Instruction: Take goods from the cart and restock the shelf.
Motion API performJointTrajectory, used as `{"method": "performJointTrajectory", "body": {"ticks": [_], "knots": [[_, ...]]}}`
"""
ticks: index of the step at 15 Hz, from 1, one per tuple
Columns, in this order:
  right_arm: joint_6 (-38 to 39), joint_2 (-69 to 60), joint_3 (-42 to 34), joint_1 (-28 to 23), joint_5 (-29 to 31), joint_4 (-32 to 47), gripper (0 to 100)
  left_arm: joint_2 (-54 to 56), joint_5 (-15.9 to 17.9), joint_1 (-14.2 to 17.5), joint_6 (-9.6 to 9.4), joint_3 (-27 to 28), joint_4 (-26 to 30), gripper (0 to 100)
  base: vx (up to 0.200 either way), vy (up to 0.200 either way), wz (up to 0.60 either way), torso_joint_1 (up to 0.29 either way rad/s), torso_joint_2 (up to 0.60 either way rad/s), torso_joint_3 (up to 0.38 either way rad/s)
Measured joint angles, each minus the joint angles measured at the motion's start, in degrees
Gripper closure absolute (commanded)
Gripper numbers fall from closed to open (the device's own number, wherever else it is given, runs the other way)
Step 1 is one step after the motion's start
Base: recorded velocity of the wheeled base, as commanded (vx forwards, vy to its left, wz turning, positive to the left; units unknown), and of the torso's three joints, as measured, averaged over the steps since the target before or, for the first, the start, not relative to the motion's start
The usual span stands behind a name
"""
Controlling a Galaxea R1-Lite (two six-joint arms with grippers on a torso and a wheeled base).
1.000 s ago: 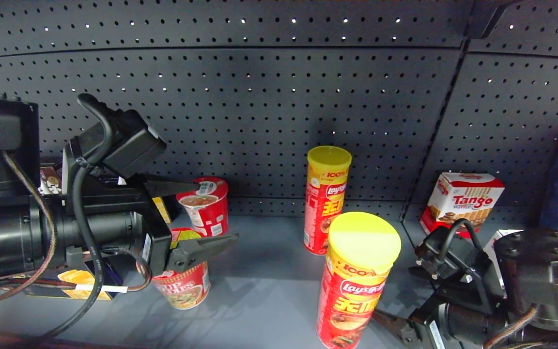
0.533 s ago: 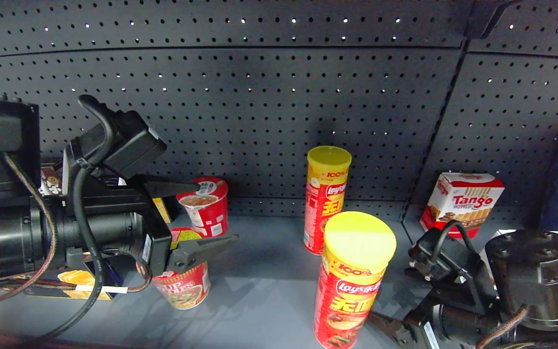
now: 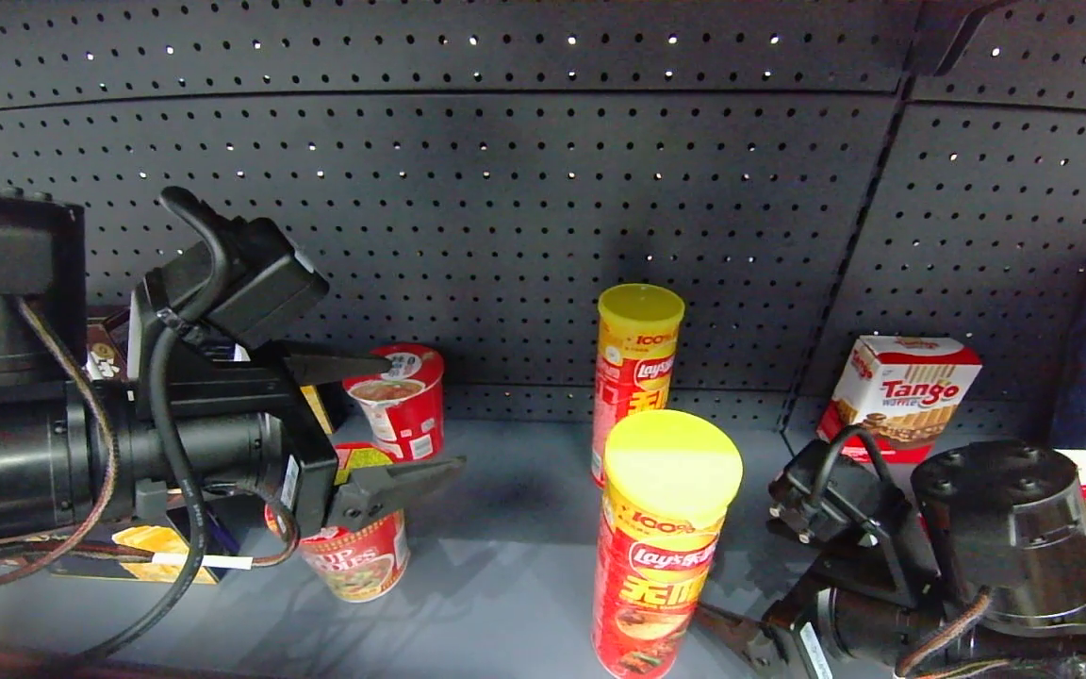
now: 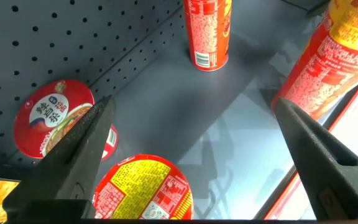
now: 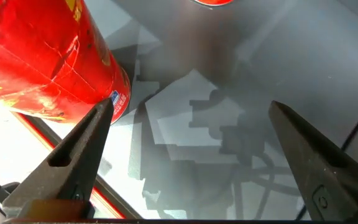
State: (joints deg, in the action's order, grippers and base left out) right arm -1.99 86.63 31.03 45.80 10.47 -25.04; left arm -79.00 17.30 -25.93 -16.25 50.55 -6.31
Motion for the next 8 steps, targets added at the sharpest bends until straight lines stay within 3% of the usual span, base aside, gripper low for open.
{"method": "performJointTrajectory", "body": {"ticks": [8], "knots": [[-0.01, 1.3, 0.28, 1.39, -0.02, -0.71, 0, -0.02, 0.02, 0.0, 0.0, -0.01, 0.0, 0, 0.0, 0.0, 0.0, 0.0, 0.0, 0.0]]}}
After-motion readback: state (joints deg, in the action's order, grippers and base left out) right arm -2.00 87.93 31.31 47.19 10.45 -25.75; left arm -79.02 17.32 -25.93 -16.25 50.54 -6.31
